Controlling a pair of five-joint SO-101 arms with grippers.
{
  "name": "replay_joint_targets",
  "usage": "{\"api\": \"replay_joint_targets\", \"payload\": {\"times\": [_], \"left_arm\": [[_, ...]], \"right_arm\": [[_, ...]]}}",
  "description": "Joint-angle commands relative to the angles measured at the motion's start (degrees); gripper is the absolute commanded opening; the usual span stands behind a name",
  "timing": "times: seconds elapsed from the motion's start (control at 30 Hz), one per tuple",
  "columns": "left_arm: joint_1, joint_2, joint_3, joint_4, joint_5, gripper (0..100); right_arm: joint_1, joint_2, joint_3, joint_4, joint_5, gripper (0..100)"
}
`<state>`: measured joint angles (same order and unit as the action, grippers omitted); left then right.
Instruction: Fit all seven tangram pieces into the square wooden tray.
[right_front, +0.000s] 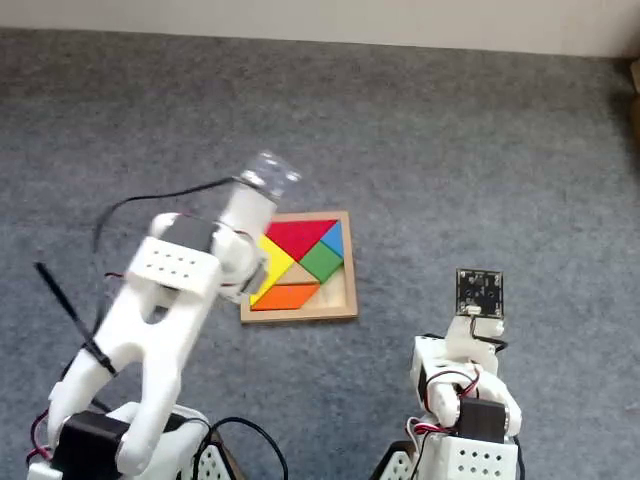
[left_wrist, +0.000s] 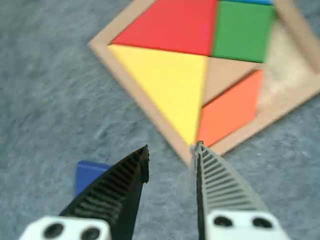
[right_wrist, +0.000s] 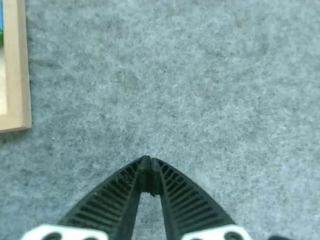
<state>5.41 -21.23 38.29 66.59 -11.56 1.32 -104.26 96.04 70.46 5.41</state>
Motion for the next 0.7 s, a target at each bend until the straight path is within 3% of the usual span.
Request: {"api": "replay_joint_targets", "payload": {"times": [0.0,0.23,0.67], "left_arm": [[-8.66,-1.63,-1.45,0.7,-0.26,24],[-22.2,-1.54,-1.01,1.41,1.58,28],[-24.75,-1.45,4.0,1.05,31.38,28]], "right_arm": [[0.84,-0.66,3.91,-1.01,0.53,0.5],[0.84,-0.66,3.91,-1.01,0.53,0.5],[0.84,-0.66,3.91,-1.01,0.53,0.5]]}}
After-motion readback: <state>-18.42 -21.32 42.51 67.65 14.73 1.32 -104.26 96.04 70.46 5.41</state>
